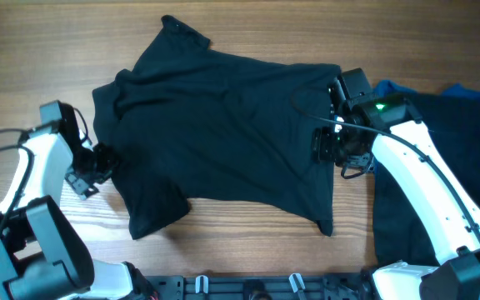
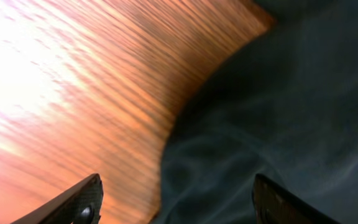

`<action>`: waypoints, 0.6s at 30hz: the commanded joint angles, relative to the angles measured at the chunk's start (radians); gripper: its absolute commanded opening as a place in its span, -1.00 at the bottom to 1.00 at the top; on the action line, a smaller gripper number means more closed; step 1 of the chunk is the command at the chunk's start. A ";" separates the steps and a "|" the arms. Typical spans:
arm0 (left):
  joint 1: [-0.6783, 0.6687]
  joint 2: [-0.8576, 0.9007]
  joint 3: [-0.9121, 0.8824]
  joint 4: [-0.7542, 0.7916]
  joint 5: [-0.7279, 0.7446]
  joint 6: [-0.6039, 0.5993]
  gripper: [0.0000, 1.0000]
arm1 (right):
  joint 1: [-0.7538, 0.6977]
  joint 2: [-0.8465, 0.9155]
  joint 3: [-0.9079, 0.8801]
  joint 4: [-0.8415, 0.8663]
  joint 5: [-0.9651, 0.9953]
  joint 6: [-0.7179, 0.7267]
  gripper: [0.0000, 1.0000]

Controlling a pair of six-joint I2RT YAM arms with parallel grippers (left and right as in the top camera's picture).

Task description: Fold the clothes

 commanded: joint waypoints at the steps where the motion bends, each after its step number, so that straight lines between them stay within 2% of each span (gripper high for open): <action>1: -0.008 0.025 -0.072 0.068 0.121 0.036 0.54 | -0.005 -0.007 0.006 0.027 0.006 0.018 0.53; 2: -0.008 0.030 -0.076 0.069 0.110 0.048 0.51 | -0.005 -0.007 0.006 0.031 0.005 0.018 0.53; 3: -0.008 0.040 -0.077 0.065 0.075 0.047 0.39 | -0.005 -0.007 0.006 0.035 0.006 0.018 0.53; 5: 0.001 0.053 -0.077 0.063 -0.014 0.006 -0.14 | -0.005 -0.007 0.006 0.042 0.006 0.018 0.53; 6: 0.010 0.059 -0.077 0.063 -0.067 -0.039 -0.47 | -0.005 -0.007 0.006 0.047 0.006 0.019 0.53; 7: 0.026 0.061 -0.077 0.063 -0.111 -0.083 -0.88 | -0.005 -0.007 0.006 0.051 0.006 0.019 0.54; 9: 0.080 0.062 -0.077 0.063 -0.185 -0.139 -0.92 | -0.005 -0.007 0.006 0.065 0.006 0.021 0.53; 13: 0.248 0.062 -0.076 0.062 -0.245 -0.148 -0.92 | -0.005 -0.007 0.006 0.104 0.006 0.023 0.51; 16: 0.407 0.062 -0.076 0.063 -0.217 -0.145 -0.92 | -0.005 -0.007 0.005 0.150 0.006 0.029 0.49; 18: 0.478 0.061 -0.076 0.068 -0.132 -0.127 -0.92 | -0.005 -0.007 0.005 0.173 0.006 0.029 0.48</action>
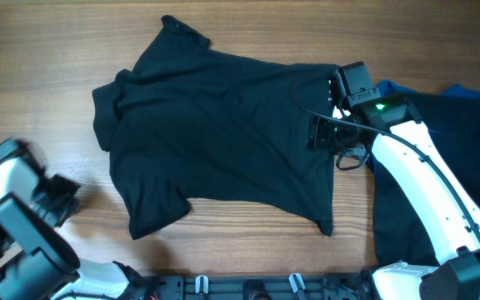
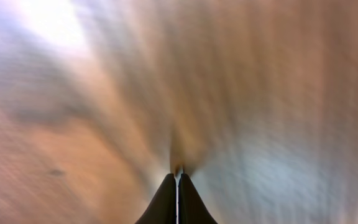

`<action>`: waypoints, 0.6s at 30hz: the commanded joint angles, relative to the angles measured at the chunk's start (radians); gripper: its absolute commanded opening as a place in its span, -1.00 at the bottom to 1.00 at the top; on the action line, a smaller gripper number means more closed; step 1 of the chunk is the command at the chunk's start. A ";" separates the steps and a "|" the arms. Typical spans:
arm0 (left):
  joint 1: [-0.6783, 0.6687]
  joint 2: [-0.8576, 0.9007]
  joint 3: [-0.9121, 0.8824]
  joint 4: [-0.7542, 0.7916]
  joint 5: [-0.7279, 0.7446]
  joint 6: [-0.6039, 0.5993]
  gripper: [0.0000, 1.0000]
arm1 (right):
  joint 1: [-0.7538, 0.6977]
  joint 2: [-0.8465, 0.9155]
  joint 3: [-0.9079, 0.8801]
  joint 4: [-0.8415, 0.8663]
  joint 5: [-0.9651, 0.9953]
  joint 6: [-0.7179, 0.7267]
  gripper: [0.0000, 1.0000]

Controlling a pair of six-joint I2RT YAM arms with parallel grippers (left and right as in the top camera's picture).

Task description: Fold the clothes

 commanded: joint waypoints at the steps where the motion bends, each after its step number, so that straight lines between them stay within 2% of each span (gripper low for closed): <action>1: 0.148 0.009 -0.005 0.024 0.186 0.048 -0.92 | -0.005 -0.007 0.005 0.040 0.006 0.016 0.48; 3: 0.162 0.009 -0.005 0.048 0.400 0.165 -0.87 | -0.005 -0.005 0.005 0.056 0.006 0.016 0.51; 4: 0.158 0.009 -0.004 0.048 0.450 0.187 -0.77 | -0.005 -0.002 0.005 0.060 0.006 0.016 0.53; 7: 0.113 0.009 -0.004 0.045 0.525 0.258 -0.25 | -0.005 0.002 0.005 0.051 0.006 0.016 0.54; 8: 0.090 0.009 -0.004 0.044 0.540 0.278 -0.13 | -0.005 0.002 0.005 0.048 0.006 0.015 0.56; 10: 0.032 0.009 -0.004 0.044 0.587 0.309 -0.01 | -0.005 0.002 0.005 0.043 0.006 0.015 0.55; 11: -0.004 0.009 -0.004 0.048 0.584 0.330 0.03 | -0.005 0.002 0.005 0.042 0.006 0.015 0.56; 13: -0.068 0.009 -0.004 0.056 0.506 0.328 0.25 | -0.005 0.002 0.005 0.038 0.006 0.015 0.56; 15: -0.133 0.010 -0.005 0.067 0.394 0.307 0.30 | -0.005 0.002 0.005 0.032 0.006 0.015 0.55; 18: -0.206 0.013 -0.005 0.081 0.325 0.270 0.38 | -0.005 0.002 0.005 0.032 0.006 0.015 0.56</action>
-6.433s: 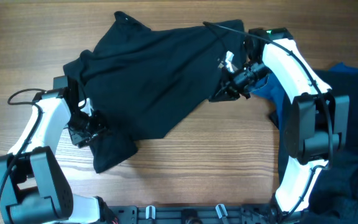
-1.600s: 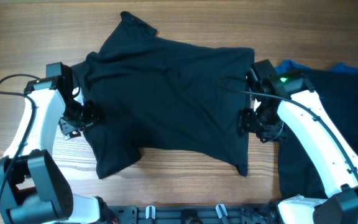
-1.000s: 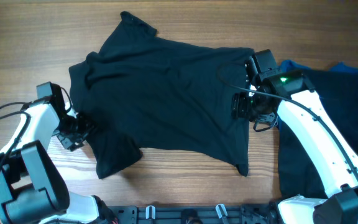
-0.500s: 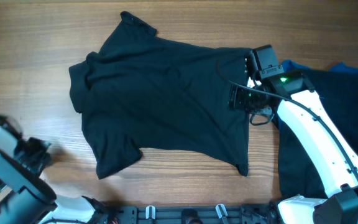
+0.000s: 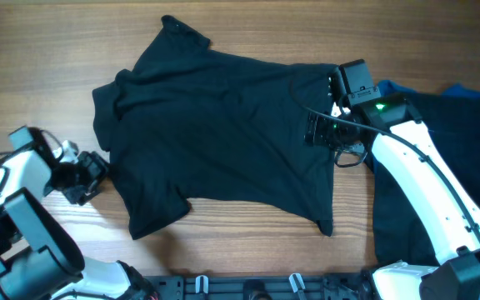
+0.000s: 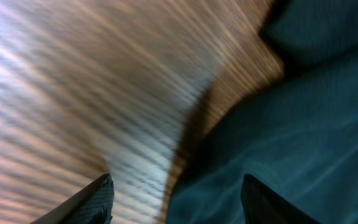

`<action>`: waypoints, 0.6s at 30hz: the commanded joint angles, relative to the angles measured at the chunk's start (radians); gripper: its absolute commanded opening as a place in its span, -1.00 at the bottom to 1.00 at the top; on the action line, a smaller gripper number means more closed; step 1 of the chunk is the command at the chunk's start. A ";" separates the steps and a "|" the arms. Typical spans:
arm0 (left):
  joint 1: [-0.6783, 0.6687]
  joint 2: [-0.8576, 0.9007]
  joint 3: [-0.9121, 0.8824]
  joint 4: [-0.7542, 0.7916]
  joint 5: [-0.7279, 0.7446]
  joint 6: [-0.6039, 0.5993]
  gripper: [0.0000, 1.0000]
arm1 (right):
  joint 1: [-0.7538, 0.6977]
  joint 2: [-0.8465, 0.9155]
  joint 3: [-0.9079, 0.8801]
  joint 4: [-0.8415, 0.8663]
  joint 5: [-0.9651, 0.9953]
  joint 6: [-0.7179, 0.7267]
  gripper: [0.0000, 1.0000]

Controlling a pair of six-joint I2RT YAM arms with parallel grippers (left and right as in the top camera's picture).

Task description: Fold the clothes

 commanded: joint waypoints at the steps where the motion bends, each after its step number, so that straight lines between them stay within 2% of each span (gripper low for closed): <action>1: -0.082 0.016 -0.004 0.010 -0.127 -0.007 0.38 | -0.005 0.002 0.005 0.000 0.006 0.010 0.56; 4: -0.125 0.027 -0.011 0.019 -0.159 -0.009 0.25 | -0.005 0.002 0.005 0.003 0.006 0.010 0.55; 6: -0.154 0.046 -0.027 0.038 -0.159 -0.009 0.02 | -0.005 0.002 0.005 0.006 0.006 0.010 0.55; 8: -0.177 0.065 -0.042 0.051 -0.161 -0.009 -0.31 | -0.005 0.002 0.005 0.006 0.006 0.009 0.56; 10: -0.190 0.081 -0.050 0.040 -0.208 -0.024 -0.92 | -0.005 0.002 0.005 0.006 0.006 0.006 0.56; 13: -0.140 0.071 -0.013 -0.051 -0.356 -0.145 -0.92 | -0.005 0.002 0.005 0.006 0.006 0.006 0.56; 18: 0.082 0.013 0.129 -0.216 -0.378 -0.170 -0.92 | -0.005 0.002 0.005 0.006 0.007 0.007 0.55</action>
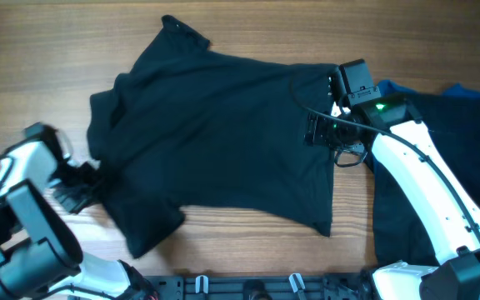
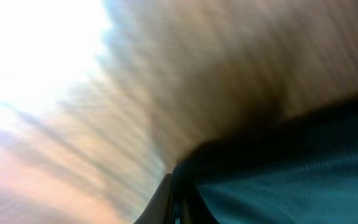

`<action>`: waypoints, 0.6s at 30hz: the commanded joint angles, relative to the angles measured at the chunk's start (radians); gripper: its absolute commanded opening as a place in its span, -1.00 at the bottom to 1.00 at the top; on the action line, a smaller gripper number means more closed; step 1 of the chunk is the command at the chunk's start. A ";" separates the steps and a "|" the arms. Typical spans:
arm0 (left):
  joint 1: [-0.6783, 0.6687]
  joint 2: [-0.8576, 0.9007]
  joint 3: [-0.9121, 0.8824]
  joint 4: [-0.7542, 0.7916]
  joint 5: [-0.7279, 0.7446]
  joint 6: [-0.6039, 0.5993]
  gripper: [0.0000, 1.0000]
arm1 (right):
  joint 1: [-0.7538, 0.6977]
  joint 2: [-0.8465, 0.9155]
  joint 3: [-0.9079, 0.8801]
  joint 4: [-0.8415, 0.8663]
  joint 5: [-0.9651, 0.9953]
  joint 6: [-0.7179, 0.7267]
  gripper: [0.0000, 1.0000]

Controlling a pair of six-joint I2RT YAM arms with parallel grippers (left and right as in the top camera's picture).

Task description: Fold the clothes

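Observation:
A black short-sleeved shirt (image 1: 223,125) lies spread on the wooden table (image 1: 40,50). At its lower left side my left gripper (image 1: 90,185) is shut on the hem. In the blurred left wrist view the fingers (image 2: 178,199) meet with dark fabric (image 2: 291,168) pinched between them. My right gripper (image 1: 317,133) rests at the shirt's right edge, pointing left. The overhead view does not show how its jaws stand.
More dark clothing (image 1: 440,167) is heaped at the right of the table under the right arm, with a blue cloth (image 1: 465,90) at the far right. A black rail (image 1: 248,287) runs along the front edge.
My left gripper was open at the shirt's left edge and is now shut on it. The shirt's left side and lower sleeve have shifted slightly leftward. The right arm has not moved.
First my left gripper stood open at the shirt's left edge. Then it was shut over bare table at the far left, away from the shirt. After that it was open at the edge again, and now it grips it. My right gripper shifted slightly early on, then stayed.

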 commanded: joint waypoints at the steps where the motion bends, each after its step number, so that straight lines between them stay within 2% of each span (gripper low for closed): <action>1: 0.195 -0.050 0.104 -0.064 -0.087 -0.050 -0.92 | -0.005 0.002 0.005 0.006 0.007 0.006 0.55; 5: 0.265 -0.091 0.106 -0.078 -0.087 -0.069 -0.91 | -0.005 0.004 0.002 0.029 0.007 0.006 0.40; 6: 0.269 -0.095 0.106 -0.080 -0.080 -0.069 -0.77 | -0.005 0.010 0.002 0.040 0.007 0.006 0.40; 7: 0.268 -0.097 0.106 -0.081 -0.066 -0.069 -0.37 | -0.005 0.021 0.002 0.058 0.008 0.006 0.40; 8: 0.264 -0.097 0.106 -0.081 -0.049 -0.069 -0.08 | -0.005 0.034 0.002 0.076 0.011 0.006 0.40; 10: 0.258 -0.097 0.109 -0.085 -0.023 -0.067 -0.01 | -0.005 0.073 0.002 0.137 0.010 0.006 0.40; 15: 0.257 -0.115 0.198 -0.156 -0.020 -0.049 0.01 | -0.007 0.263 0.002 0.388 0.016 0.001 0.39; 18: 0.257 -0.153 0.285 -0.208 -0.021 -0.037 0.14 | -0.029 0.388 0.002 0.505 0.022 0.002 0.39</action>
